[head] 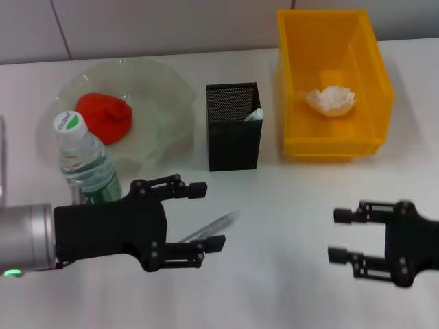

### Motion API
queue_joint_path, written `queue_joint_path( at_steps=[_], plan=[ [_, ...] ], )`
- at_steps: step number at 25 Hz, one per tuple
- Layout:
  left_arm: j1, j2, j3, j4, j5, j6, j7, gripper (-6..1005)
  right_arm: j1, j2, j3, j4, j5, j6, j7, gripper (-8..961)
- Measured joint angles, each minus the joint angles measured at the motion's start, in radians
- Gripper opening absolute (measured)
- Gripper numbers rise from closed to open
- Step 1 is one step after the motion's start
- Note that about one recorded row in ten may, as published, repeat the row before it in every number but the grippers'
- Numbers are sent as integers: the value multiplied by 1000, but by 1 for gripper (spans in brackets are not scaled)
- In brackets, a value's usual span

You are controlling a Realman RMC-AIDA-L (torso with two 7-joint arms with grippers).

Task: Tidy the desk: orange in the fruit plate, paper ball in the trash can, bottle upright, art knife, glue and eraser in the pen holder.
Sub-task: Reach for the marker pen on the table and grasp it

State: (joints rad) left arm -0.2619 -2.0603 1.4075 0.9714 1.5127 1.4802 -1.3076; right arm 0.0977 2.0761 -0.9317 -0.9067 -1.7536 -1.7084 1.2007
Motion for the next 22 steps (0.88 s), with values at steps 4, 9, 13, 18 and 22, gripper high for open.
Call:
queue_joint_path(
  at_steps=[4, 9, 13, 18, 22],
  plan=[
    [-23, -6, 14, 153, 154, -19, -223, 812, 5, -1, 51, 107, -26, -1, -134, 617],
    [-70, -9, 62, 268, 279, -59, -458, 812, 5, -2, 145, 266, -27, -3, -311, 618],
    [-139, -10, 189, 368, 489, -152, -719, 812, 5, -8, 203, 327, -30, 3, -376, 620],
    [-195, -13, 284, 427, 641, -199, -898, 812, 5, -8, 216, 346, -34, 14, -395, 624],
    [-227, -14, 312, 436, 695, -203, -973, 810, 5, -8, 224, 361, -34, 19, -420, 627]
  ],
)
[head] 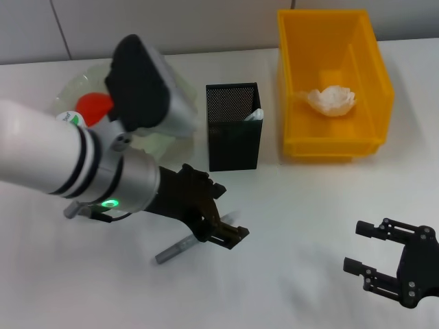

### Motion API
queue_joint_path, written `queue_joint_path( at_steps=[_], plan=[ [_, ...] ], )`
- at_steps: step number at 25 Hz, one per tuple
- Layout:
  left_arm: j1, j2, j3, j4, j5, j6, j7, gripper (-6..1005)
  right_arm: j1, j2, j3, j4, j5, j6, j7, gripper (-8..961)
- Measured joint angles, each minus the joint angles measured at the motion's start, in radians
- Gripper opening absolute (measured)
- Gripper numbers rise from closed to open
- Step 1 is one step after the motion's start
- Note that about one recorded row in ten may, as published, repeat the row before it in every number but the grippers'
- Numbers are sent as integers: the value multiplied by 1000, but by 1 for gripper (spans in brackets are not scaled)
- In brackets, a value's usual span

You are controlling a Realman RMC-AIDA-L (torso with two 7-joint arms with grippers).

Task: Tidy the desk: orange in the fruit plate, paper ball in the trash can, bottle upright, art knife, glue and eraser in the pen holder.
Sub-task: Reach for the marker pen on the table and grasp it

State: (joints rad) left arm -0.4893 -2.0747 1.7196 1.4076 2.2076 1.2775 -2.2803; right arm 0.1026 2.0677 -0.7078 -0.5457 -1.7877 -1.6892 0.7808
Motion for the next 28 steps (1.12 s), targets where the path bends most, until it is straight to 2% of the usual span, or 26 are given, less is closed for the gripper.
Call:
queue_joint_path(
  at_steps=[1, 3, 7, 14, 22, 28],
  plan=[
    [0, 0, 0, 0, 0, 0, 0, 810, 0, 0, 3, 3, 0, 0, -9, 628],
    [-46, -3, 70, 16, 119, -1, -137, 809, 3, 1, 3, 10, 0, -1, -23, 629],
    [-71, -4, 112, 25, 190, -2, -222, 807, 12, 3, 4, 30, 0, -4, -41, 633],
    [-84, -5, 119, 15, 212, -1, -262, 803, 38, 6, 8, 92, 4, -4, -84, 638],
    [-98, -5, 130, 5, 224, 4, -286, 799, 66, -10, 23, 119, -23, -14, -15, 644],
    [-132, -5, 139, -51, 225, -1, -289, 796, 72, -14, 25, 118, -72, -11, 19, 806]
  ],
)
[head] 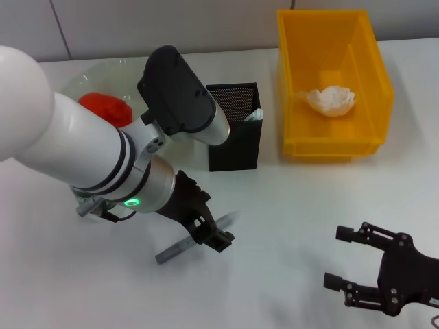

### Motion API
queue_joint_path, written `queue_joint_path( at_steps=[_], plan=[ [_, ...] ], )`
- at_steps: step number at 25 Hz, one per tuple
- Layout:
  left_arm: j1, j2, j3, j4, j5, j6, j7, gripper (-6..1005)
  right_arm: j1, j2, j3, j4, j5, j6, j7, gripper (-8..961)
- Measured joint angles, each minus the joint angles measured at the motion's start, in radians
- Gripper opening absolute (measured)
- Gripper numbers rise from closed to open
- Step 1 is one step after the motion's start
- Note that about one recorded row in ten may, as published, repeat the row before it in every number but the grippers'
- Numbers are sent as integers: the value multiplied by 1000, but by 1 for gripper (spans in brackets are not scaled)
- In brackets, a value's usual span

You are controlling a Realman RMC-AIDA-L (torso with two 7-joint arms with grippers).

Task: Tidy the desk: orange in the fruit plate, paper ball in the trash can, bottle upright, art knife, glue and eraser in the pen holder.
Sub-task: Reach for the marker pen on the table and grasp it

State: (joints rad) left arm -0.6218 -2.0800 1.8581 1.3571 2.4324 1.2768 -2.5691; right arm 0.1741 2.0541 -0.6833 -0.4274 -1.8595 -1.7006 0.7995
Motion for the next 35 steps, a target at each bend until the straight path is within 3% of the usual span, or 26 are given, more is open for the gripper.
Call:
queue_joint_path(
  at_steps=[10, 28, 30, 35],
  plan=[
    [-35, 0, 35, -36, 14, -5, -15, 790, -10, 1, 62, -3, -6, 4, -2, 806],
    [-72, 0, 58, -96, 51, 5, -27, 781, -8, 0, 70, -4, -9, 33, -4, 805],
    [-78, 0, 61, -107, 53, 6, -28, 623, -6, 1, 70, -4, -9, 41, -5, 805],
    [-88, 0, 69, -115, 53, 18, -40, 621, -4, 3, 69, -2, -9, 51, -5, 805]
  ],
)
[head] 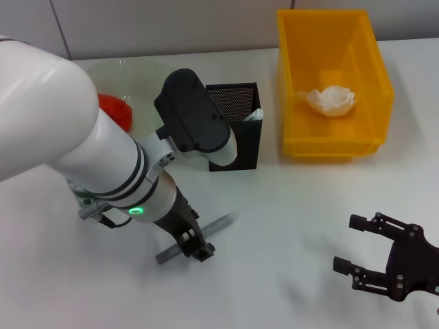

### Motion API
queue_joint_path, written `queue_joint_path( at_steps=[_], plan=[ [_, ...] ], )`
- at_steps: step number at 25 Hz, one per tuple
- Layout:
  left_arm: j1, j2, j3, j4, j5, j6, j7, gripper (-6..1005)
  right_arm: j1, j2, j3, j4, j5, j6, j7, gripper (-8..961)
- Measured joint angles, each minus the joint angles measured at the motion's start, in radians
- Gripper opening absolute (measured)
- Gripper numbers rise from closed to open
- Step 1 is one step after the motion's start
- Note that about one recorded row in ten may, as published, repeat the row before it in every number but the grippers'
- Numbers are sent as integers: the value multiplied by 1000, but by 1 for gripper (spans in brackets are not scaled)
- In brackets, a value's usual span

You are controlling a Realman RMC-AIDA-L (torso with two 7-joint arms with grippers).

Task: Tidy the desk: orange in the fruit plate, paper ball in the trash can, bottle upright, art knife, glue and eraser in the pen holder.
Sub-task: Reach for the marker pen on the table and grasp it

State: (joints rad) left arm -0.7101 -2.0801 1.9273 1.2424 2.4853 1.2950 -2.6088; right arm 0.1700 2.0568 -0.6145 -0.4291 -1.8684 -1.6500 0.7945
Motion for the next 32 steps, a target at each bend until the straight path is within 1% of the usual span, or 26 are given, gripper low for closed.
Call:
queue_joint_path(
  at_steps=[12, 18, 32],
  plan=[
    [-11, 0, 1, -3, 0, 17, -11, 616, 0, 2, -2, -1, -1, 6, 0, 805],
    [-11, 0, 4, -8, 0, 19, -11, 462, 0, 4, -6, 2, -2, 11, 0, 806],
    [-23, 0, 5, -37, 0, 32, -12, 454, -1, 5, -7, 4, -2, 14, 0, 806]
  ],
)
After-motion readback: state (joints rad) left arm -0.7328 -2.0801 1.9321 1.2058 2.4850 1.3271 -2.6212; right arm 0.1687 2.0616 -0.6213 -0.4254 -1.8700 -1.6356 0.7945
